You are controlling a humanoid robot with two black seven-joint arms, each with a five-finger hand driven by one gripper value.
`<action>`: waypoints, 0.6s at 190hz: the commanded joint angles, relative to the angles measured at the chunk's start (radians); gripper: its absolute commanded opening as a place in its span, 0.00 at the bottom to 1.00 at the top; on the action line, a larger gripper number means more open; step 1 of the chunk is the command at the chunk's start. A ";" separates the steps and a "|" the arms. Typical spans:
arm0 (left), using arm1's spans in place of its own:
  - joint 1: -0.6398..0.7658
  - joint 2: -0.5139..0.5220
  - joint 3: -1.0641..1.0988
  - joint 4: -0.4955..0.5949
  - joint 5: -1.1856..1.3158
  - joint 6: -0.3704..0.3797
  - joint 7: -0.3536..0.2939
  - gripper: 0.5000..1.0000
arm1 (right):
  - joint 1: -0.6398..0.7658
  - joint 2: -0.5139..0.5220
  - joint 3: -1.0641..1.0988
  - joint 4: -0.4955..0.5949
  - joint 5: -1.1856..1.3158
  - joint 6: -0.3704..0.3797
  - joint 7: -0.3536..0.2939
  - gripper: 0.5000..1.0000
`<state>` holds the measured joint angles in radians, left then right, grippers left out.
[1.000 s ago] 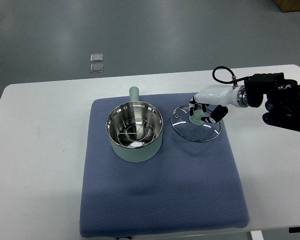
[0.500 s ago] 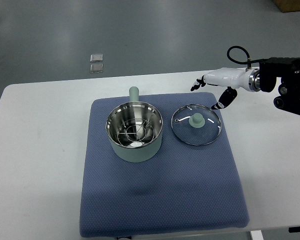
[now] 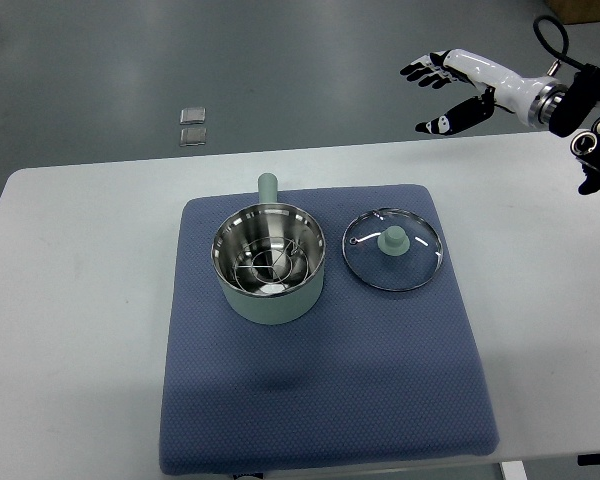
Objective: Open lid and place right of pot
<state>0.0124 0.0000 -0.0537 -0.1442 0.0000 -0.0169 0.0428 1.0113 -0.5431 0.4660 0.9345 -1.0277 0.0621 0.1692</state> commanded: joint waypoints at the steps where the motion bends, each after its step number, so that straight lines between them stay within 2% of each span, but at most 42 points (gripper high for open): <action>1: 0.000 0.000 0.000 0.000 0.000 0.000 0.000 1.00 | -0.062 0.038 0.118 -0.028 0.038 0.001 -0.011 0.62; 16: 0.000 0.000 0.000 0.000 0.000 0.000 0.000 1.00 | -0.126 0.089 0.252 -0.051 0.124 -0.002 -0.027 0.62; 58: 0.000 0.000 0.000 0.000 0.000 0.000 0.000 1.00 | -0.169 0.101 0.289 -0.079 0.357 -0.021 -0.025 0.63; 59: 0.000 0.000 0.000 0.000 0.000 0.000 0.000 1.00 | -0.178 0.107 0.293 -0.082 0.435 -0.031 -0.022 0.65; 67: 0.000 0.000 0.000 0.000 0.000 0.000 0.000 1.00 | -0.195 0.112 0.315 -0.082 0.483 -0.033 -0.022 0.71; 85: 0.000 0.000 0.000 0.000 0.000 0.000 0.000 1.00 | -0.218 0.120 0.353 -0.082 0.509 -0.031 -0.020 0.72; 86: 0.000 0.000 0.000 0.000 0.000 0.000 0.000 1.00 | -0.252 0.132 0.408 -0.082 0.512 -0.027 -0.022 0.76; 92: 0.000 0.000 0.000 0.000 0.000 0.000 0.000 1.00 | -0.276 0.143 0.440 -0.082 0.512 -0.024 -0.022 0.82; 102: 0.000 0.000 0.000 0.000 0.000 0.000 0.000 1.00 | -0.277 0.143 0.441 -0.082 0.512 -0.024 -0.022 0.82; 103: 0.000 0.000 0.000 0.000 0.000 0.000 0.000 1.00 | -0.315 0.169 0.491 -0.082 0.511 -0.022 -0.022 0.84; 114: 0.000 0.000 0.000 0.000 0.000 0.000 0.000 1.00 | -0.355 0.201 0.543 -0.083 0.506 -0.022 -0.022 0.86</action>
<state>0.0123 0.0000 -0.0537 -0.1442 0.0000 -0.0169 0.0432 0.7279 -0.3920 0.9146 0.8527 -0.5192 0.0370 0.1481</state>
